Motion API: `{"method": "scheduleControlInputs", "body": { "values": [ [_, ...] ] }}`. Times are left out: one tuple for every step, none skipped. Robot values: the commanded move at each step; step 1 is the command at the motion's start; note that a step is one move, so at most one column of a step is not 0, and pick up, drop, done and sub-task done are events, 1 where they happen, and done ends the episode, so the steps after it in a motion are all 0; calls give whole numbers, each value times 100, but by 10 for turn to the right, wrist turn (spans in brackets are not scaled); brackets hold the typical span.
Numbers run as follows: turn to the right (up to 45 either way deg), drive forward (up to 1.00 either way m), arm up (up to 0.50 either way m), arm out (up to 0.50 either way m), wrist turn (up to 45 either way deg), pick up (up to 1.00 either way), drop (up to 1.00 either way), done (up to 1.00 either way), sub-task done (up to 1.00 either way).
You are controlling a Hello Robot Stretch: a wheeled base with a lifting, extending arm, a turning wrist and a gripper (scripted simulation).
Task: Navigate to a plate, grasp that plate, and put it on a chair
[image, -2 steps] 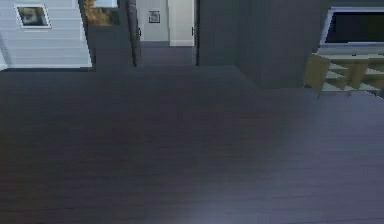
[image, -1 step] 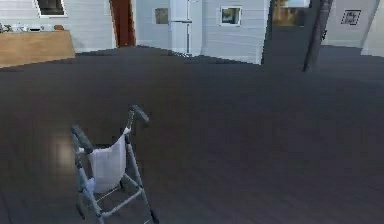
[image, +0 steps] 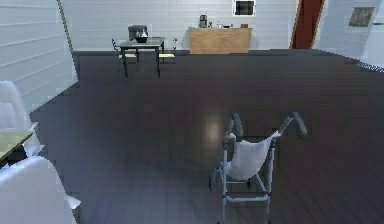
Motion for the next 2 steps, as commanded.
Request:
{"method": "scheduleControlInputs", "body": {
  "values": [
    [-180,0,0,0,0,0,0,0,0],
    [450,0,0,0,0,0,0,0,0]
  ]
}}
